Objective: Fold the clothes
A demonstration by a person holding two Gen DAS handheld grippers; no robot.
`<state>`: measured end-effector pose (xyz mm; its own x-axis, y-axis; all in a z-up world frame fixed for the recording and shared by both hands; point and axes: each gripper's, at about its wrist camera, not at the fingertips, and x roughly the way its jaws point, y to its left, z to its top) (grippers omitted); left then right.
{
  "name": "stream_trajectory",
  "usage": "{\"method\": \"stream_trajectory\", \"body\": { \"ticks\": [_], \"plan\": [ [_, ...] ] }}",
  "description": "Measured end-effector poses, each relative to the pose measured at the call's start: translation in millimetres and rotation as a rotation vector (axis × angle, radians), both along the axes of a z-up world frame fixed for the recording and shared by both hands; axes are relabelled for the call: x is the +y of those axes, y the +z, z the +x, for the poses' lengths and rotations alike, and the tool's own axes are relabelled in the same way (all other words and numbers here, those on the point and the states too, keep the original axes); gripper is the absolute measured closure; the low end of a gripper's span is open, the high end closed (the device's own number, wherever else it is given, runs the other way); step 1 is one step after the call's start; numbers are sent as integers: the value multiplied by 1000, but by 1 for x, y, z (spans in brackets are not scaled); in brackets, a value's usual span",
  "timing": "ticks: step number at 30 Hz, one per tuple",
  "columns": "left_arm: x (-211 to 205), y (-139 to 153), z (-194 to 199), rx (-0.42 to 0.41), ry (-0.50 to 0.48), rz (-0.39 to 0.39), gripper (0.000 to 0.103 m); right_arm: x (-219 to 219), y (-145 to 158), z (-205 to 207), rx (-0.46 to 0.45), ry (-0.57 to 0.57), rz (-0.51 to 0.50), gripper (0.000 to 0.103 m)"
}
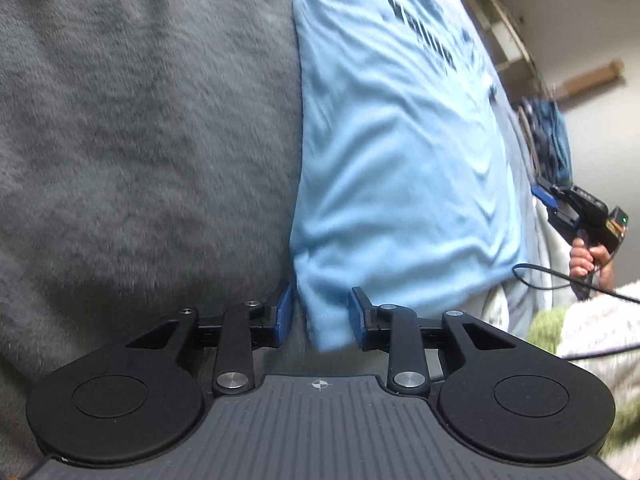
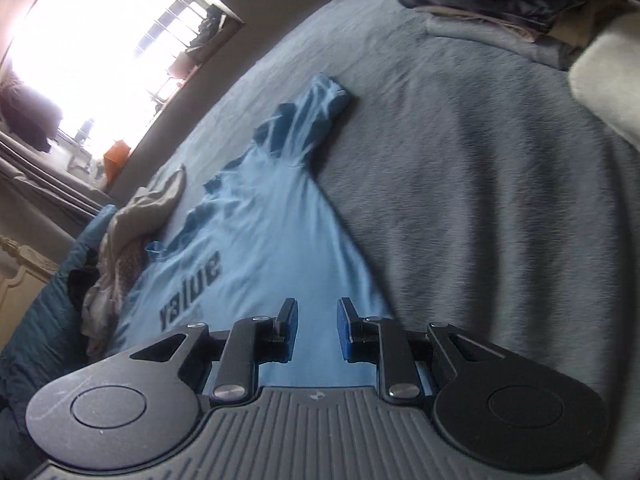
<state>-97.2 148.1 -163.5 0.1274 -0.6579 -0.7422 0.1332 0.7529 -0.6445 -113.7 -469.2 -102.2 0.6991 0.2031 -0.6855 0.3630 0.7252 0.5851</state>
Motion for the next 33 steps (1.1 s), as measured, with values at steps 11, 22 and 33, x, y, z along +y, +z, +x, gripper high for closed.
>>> {"method": "stream_trajectory", "body": {
  "ticks": [11, 22, 33],
  "plan": [
    [4, -4, -4, 28, 0, 28, 89, -3, -34, -36, 218, 126, -24, 69],
    [4, 2, -5, 21, -31, 71, 100, 2, -26, -59, 266, 152, -94, 100],
    [15, 8, -2, 71, -46, 13, 102, 6, 24, -62, 292, 225, -260, 101]
  ]
}}
